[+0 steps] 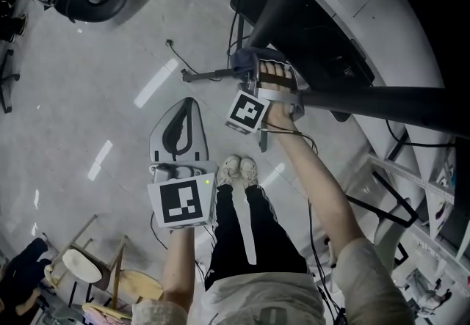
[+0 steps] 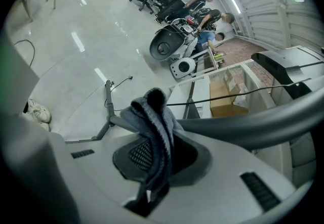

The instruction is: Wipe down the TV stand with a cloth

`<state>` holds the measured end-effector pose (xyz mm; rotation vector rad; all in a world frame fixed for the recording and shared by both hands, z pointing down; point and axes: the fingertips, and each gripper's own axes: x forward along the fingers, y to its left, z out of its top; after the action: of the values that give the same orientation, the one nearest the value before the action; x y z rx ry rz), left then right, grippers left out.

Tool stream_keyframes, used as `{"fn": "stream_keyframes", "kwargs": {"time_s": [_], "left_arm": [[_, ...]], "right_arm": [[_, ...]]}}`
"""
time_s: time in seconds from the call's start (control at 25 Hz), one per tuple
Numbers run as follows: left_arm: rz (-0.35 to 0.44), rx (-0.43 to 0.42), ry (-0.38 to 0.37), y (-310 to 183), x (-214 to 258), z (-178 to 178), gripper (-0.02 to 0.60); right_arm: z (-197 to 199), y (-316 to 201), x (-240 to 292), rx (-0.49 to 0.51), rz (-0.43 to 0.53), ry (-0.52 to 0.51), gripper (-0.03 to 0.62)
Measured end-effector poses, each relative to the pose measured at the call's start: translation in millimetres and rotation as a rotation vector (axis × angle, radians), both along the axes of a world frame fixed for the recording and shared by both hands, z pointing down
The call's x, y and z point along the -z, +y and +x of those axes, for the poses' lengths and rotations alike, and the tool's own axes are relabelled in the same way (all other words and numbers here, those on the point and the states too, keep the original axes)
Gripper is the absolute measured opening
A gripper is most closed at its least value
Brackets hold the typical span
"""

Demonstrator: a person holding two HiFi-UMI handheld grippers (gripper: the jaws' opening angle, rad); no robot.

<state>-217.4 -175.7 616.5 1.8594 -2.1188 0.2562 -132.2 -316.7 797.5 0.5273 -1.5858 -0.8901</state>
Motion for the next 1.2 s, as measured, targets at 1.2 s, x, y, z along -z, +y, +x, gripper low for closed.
{"fn": "stream_keyframes", "kwargs": {"time_s": [1.2], "left_arm": [[0.509,0.03,-0.241,82.8,364.8,59.1,0.014]], "right_arm": [[79.6,168.5,564.1,0.09,0.026,-1.348,0.057]]}}
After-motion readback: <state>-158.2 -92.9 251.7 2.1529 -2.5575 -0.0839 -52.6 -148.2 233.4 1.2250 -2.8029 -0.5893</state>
